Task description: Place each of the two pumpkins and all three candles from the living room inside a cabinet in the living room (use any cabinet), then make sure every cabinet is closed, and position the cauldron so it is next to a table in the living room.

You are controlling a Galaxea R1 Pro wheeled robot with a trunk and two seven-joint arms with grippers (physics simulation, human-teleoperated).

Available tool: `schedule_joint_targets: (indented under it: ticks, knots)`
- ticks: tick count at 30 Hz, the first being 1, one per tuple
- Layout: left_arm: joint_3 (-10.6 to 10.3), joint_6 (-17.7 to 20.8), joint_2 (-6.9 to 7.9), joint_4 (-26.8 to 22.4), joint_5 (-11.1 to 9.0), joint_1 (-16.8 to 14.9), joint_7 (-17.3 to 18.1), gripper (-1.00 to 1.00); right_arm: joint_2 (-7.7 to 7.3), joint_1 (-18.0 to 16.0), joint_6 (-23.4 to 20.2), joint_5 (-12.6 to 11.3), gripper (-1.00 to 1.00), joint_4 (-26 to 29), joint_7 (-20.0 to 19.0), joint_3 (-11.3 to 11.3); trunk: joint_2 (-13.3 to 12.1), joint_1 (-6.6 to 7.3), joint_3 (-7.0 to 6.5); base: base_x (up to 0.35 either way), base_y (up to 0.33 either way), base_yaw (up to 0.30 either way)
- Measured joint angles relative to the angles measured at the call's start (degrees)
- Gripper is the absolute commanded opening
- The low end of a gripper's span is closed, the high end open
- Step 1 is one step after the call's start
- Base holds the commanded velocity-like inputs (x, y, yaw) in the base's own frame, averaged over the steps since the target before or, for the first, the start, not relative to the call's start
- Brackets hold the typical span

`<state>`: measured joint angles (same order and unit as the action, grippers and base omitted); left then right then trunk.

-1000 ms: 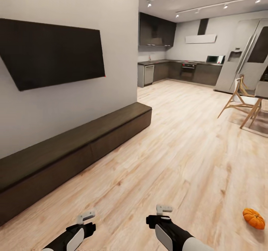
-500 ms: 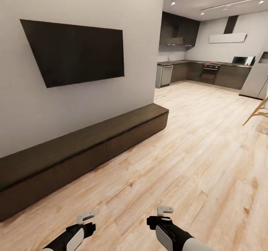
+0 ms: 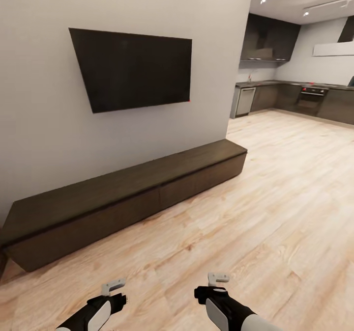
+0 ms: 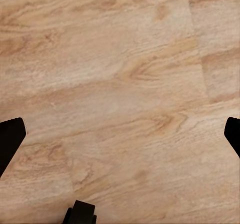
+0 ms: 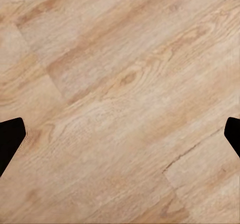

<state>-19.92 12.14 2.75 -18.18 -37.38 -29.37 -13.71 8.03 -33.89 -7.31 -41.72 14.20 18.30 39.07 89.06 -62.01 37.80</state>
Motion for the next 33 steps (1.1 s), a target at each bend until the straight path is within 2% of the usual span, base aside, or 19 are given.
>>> schedule_joint_targets:
  ticks: [14,33]
  knots:
    - [0.01,0.00,0.00,0.00,0.00,0.02,-0.02,1.00,0.00,0.00,0.01,0.00,1.00,0.00,0.00,0.01,0.00,0.00,0.00,0.102,0.000,0.292]
    - [-0.07,0.00,0.00,0.05,0.00,-0.02,0.00,1.00,0.00,0.00,0.07,0.00,1.00,0.00,0.00,0.01,0.00,0.01,0.00,0.208,0.000,0.292]
